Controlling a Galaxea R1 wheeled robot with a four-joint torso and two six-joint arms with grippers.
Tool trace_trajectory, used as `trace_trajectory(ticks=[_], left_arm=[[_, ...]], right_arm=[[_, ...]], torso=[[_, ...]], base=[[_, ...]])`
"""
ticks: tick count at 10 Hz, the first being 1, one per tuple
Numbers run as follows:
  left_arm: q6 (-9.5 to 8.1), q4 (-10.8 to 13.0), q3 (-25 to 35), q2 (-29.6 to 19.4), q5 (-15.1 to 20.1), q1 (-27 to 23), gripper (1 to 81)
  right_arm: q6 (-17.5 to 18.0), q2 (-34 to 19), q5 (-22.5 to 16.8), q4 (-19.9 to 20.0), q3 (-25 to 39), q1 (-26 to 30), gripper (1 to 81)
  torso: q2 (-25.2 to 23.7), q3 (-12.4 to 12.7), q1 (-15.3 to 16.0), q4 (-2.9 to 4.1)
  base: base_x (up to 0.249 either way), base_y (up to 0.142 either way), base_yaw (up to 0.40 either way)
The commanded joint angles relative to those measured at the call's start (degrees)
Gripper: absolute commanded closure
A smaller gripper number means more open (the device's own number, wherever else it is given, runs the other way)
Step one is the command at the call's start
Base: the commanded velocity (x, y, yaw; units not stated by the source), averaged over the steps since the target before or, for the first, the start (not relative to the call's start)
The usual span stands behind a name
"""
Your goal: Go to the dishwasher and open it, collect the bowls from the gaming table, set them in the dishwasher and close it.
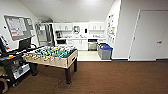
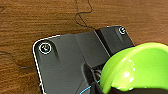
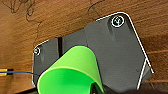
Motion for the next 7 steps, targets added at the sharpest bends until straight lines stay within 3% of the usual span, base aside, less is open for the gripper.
trace_trajectory(ticks=[1,4,7], left_arm=[[0.07,0.57,0.15,-0.95,1.34,-2.71,81.1],[0.07,0.57,0.15,-0.95,1.34,-2.71,81.1],[0.07,0.57,0.15,-1.04,1.34,-2.71,81.1]], right_arm=[[-0.26,-0.30,-2.04,-0.58,0.31,2.85,81.1],[-0.17,-0.30,-2.04,-0.58,0.31,2.77,81.1],[-0.17,-0.30,-2.04,-0.58,0.31,2.77,81.1]], torso=[[0.00,0.00,0.00,0.00],[-0.02,0.00,-0.05,0.00],[-0.02,0.00,-0.05,0.00]], base=[[0.132,-0.083,0.000],[0.132,-0.071,0.000],[0.132,0.000,0.000]])
